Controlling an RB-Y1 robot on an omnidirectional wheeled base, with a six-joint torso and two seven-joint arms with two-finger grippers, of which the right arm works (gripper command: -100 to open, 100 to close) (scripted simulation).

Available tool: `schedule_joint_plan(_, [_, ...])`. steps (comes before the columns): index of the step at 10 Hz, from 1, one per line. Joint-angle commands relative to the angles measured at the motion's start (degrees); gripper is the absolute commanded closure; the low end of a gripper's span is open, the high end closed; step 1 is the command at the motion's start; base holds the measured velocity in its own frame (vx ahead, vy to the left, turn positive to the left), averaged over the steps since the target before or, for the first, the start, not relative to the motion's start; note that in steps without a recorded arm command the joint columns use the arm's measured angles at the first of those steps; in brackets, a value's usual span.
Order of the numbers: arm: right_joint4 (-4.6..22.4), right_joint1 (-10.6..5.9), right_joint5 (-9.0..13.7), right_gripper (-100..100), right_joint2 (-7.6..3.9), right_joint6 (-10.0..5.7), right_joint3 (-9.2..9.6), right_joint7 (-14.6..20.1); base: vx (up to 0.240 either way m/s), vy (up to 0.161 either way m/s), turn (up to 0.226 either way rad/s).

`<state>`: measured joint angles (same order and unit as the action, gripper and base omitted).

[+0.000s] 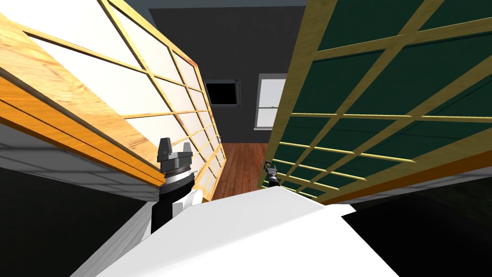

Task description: Push the door open

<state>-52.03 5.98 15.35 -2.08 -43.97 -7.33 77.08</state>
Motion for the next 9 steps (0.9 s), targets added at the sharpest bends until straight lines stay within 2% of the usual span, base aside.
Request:
schedule_joint_plan(1, [1.7, -1.47, 0.6, 100, -0.83, -1.49, -1.33, -0.1, 0.077, -0.005, -0.013])
schedule_joint_plan(5, [2.0, -1.79, 1.9, 100, -0.71, -1.74, -3.53, -0.8, 0.126, 0.011, -0.045])
schedule_joint_plan(6, [2.0, -1.79, 1.9, 100, -0.71, -1.74, -3.53, -0.8, 0.112, 0.005, -0.045])
schedule_joint_plan(9, [2.2, -2.06, 2.9, 100, -0.15, -1.94, -5.30, -1.4, 0.131, 0.012, -0.048])
